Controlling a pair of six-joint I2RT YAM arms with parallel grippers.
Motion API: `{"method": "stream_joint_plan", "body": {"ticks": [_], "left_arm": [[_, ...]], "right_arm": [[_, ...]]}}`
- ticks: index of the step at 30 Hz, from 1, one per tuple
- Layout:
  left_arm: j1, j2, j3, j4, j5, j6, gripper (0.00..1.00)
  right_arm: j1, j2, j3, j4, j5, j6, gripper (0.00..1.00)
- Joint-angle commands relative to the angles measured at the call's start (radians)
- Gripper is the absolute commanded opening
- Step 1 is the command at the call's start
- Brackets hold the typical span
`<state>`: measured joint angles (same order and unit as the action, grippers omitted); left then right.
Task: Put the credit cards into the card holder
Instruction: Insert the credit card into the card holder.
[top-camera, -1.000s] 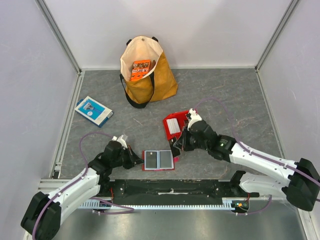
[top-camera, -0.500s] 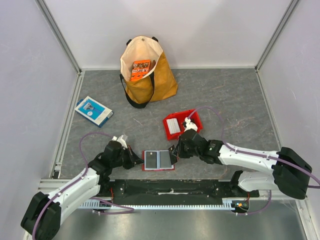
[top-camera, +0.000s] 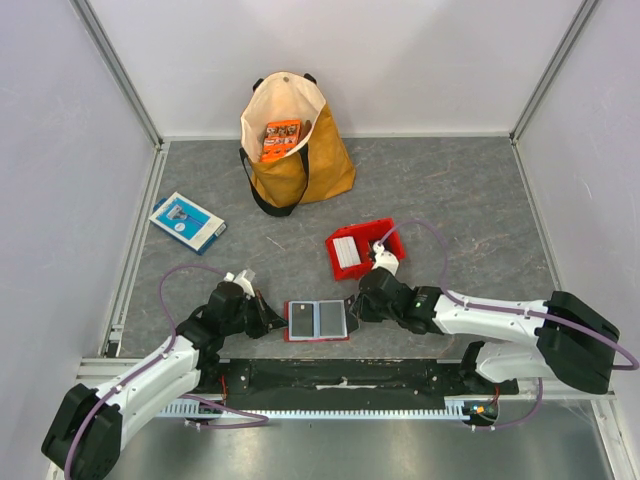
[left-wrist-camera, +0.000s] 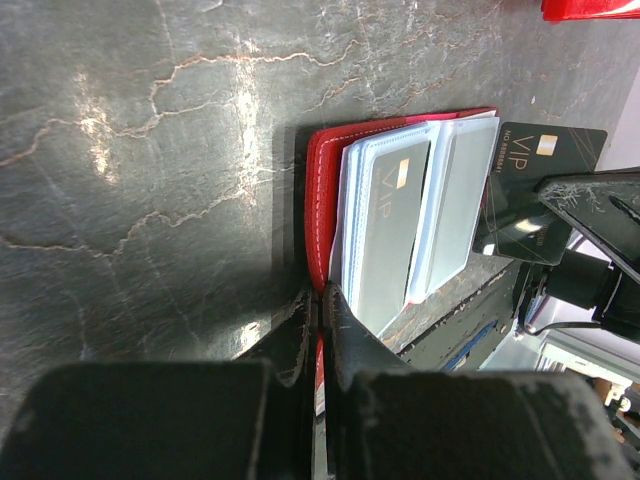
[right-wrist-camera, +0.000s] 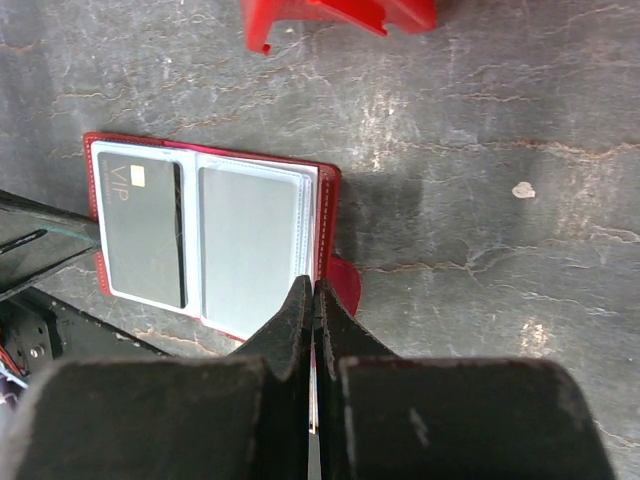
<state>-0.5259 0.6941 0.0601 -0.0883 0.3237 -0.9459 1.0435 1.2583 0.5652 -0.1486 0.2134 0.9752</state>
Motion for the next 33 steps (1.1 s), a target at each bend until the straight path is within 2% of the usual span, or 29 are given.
{"method": "stream_joint_plan", "body": {"ticks": [1, 10, 24, 33], "left_arm": [[-0.002, 0.007, 0.027, -0.013, 0.012, 0.009, 0.02], [-0.002, 0.008, 0.027, -0.008, 0.014, 0.009, 0.02], [0.0, 0.002, 0.03, -0.013, 0.014, 0.01, 0.02], [-0.002, 0.004, 0.03, -0.013, 0.014, 0.01, 0.02]], "right_arm": [[0.004, 0.006, -0.022, 0.018, 0.058, 0.026, 0.0], [0.007, 0.039, -0.06, 0.121, 0.014, 0.059, 0.0], [0.009, -0.031, -0.005, -0.005, 0.078, 0.043, 0.0], [0.009, -0.013, -0.024, 0.046, 0.053, 0.054, 0.0]]}}
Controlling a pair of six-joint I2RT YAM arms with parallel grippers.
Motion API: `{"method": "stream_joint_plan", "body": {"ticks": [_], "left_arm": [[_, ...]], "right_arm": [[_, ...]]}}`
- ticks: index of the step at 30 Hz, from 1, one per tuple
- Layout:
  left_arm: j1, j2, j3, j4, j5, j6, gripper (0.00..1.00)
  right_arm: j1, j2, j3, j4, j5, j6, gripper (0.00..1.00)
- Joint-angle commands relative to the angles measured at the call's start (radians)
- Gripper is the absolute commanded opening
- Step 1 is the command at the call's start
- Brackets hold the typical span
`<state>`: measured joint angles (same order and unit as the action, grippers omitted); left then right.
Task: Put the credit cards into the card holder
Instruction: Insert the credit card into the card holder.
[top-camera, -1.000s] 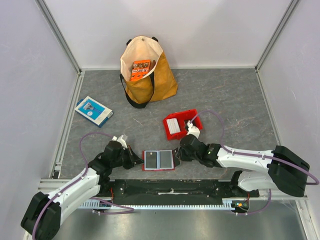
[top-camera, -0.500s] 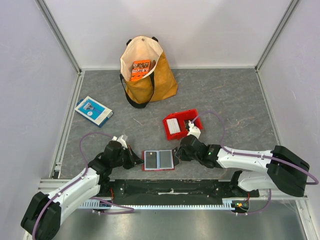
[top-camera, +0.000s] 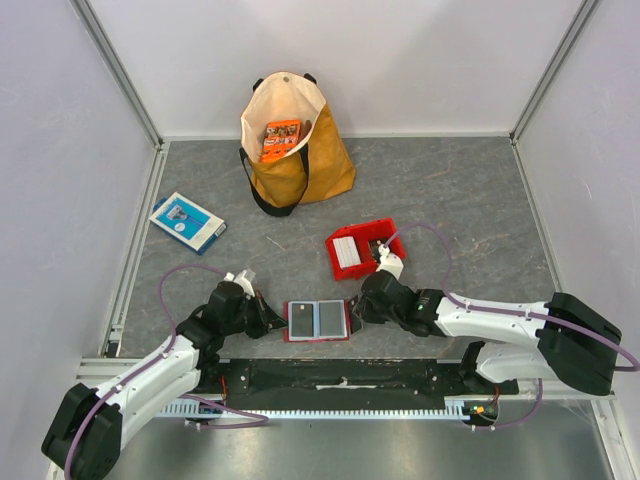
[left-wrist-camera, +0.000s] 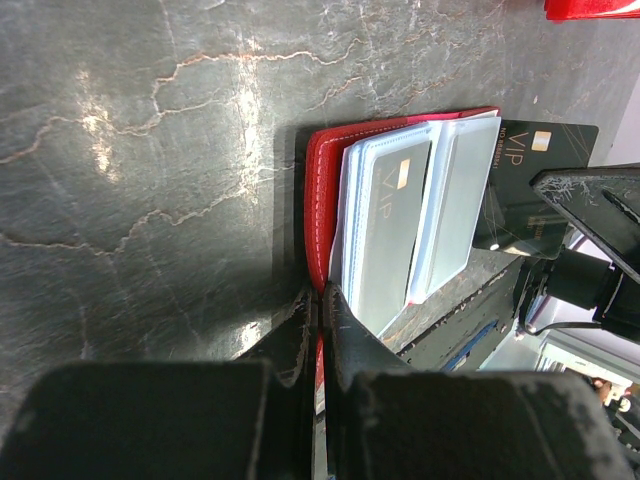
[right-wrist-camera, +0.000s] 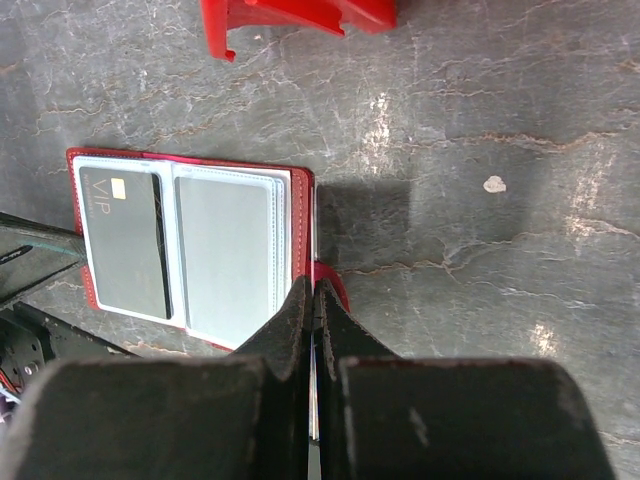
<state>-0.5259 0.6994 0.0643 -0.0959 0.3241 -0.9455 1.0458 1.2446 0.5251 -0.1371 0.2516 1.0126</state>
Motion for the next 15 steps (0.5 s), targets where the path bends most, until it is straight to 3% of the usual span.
{"method": "stream_joint_plan", "body": {"ticks": [1, 15], "left_arm": [[0.0, 0.0, 0.026, -0.005, 0.015, 0.01, 0.02], [-0.002, -0.006, 0.023, -0.005, 0.013, 0.008, 0.02]], "right_arm": [[0.008, 0.0, 0.016, 0.037, 0.014, 0.02, 0.0], [0.006, -0.008, 0.006, 0.074, 0.0, 0.023, 0.0]]}}
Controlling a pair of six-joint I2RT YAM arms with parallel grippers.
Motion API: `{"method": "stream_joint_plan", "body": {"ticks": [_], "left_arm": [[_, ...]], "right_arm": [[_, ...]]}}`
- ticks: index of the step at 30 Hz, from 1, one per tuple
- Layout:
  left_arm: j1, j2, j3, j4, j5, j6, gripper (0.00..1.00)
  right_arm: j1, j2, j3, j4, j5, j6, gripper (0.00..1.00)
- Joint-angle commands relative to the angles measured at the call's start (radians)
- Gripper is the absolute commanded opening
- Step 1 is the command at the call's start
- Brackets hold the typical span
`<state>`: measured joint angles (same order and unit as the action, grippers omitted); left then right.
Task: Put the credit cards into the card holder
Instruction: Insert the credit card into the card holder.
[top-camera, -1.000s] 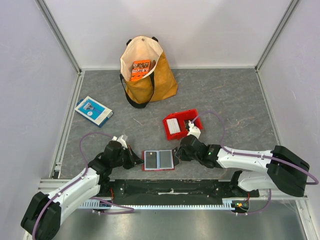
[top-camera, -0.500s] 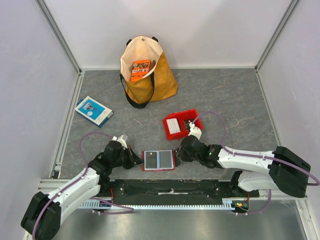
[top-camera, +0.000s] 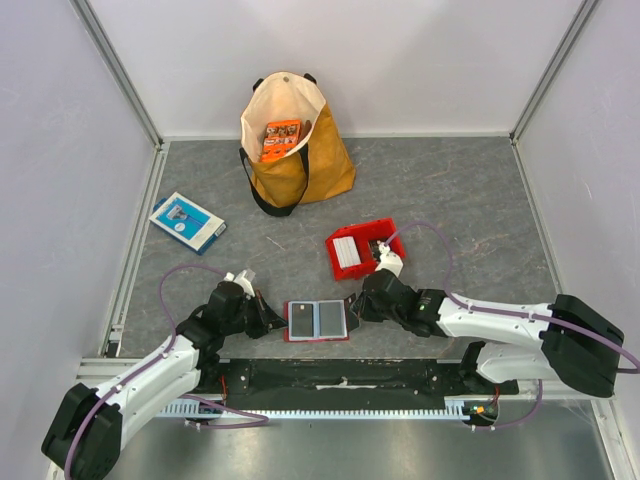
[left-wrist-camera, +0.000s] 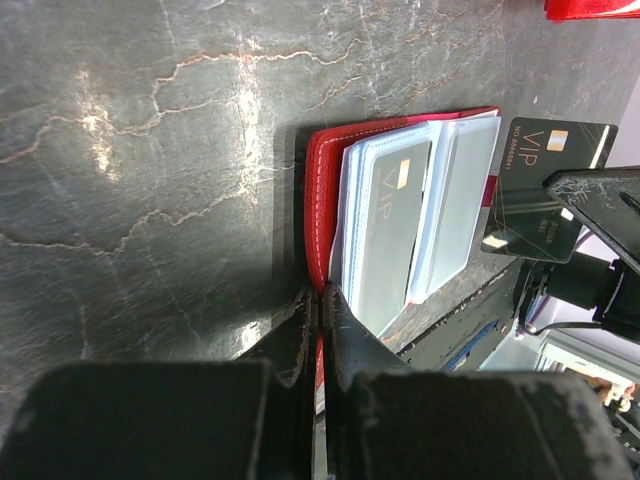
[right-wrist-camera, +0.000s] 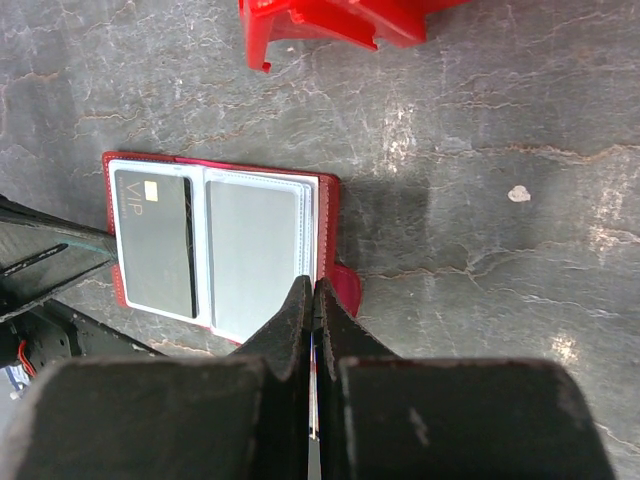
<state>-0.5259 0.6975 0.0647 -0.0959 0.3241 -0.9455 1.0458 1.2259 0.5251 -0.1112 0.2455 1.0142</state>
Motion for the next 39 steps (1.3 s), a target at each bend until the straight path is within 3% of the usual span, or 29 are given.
{"method": "stream_joint_plan", "body": {"ticks": [1, 29, 39], "left_arm": [[0.0, -0.004, 0.023, -0.005, 0.015, 0.008, 0.02], [-0.003, -0.001, 0.021, -0.004, 0.012, 0.007, 0.02], [-0.003, -0.001, 0.018, 0.001, 0.013, 0.005, 0.02]], "right_arm": [[0.006, 0.018, 0.006, 0.054, 0.006, 0.024, 0.0], [0.025, 0.112, -0.022, 0.093, 0.005, 0.034, 0.0], [0.056, 0.193, 0.07, 0.147, -0.018, 0.018, 0.0]]}}
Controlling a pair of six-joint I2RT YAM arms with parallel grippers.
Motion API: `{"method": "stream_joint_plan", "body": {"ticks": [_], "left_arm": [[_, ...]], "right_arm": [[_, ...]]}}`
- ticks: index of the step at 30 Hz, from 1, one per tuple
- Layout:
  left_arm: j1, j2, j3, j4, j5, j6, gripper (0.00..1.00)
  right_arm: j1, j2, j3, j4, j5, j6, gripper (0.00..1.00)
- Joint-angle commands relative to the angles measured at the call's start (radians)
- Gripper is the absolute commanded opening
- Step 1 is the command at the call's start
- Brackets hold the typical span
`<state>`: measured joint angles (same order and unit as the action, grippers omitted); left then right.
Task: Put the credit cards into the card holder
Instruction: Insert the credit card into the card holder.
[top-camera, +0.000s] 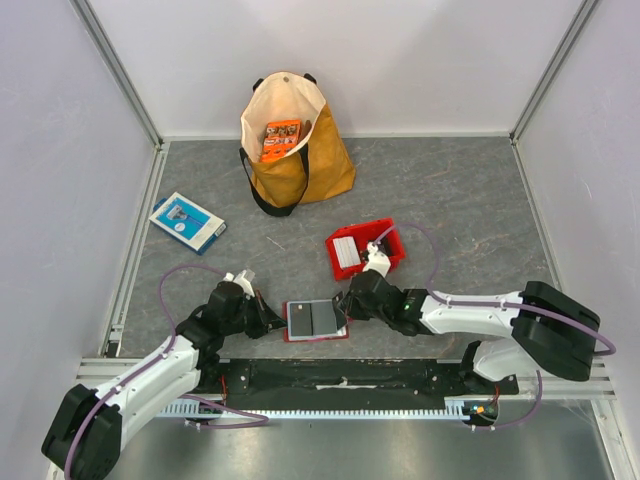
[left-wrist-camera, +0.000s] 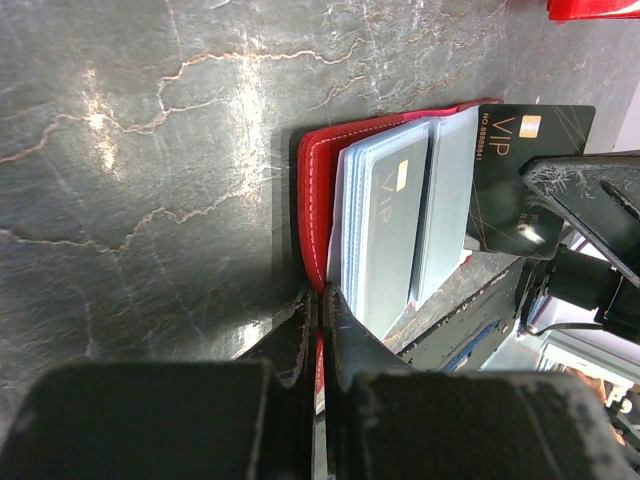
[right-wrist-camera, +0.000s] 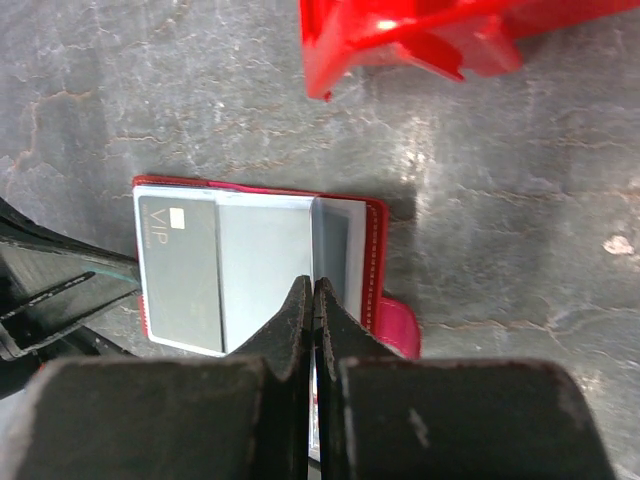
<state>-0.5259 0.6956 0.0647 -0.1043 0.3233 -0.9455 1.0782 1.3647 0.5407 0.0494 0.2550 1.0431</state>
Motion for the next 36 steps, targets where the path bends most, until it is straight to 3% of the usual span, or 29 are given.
{"method": "stream_joint_plan", "body": {"ticks": [1, 10, 28, 36], "left_arm": [[-0.003, -0.001, 0.018, 0.009, 0.013, 0.005, 0.02], [-0.002, 0.004, 0.012, 0.009, 0.011, 0.005, 0.02], [0.0, 0.028, 0.026, 0.021, 0.01, 0.007, 0.02], [0.0, 0.018, 0.027, 0.015, 0.008, 0.005, 0.02]], "right_arm": [[0.025, 0.059, 0.07, -0.014, -0.03, -0.017, 0.0], [0.034, 0.096, 0.222, -0.014, -0.083, -0.069, 0.0], [0.075, 0.091, 0.306, -0.02, -0.123, -0.098, 0.0], [0.075, 0.034, 0.314, -0.164, 0.031, -0.114, 0.0]]}}
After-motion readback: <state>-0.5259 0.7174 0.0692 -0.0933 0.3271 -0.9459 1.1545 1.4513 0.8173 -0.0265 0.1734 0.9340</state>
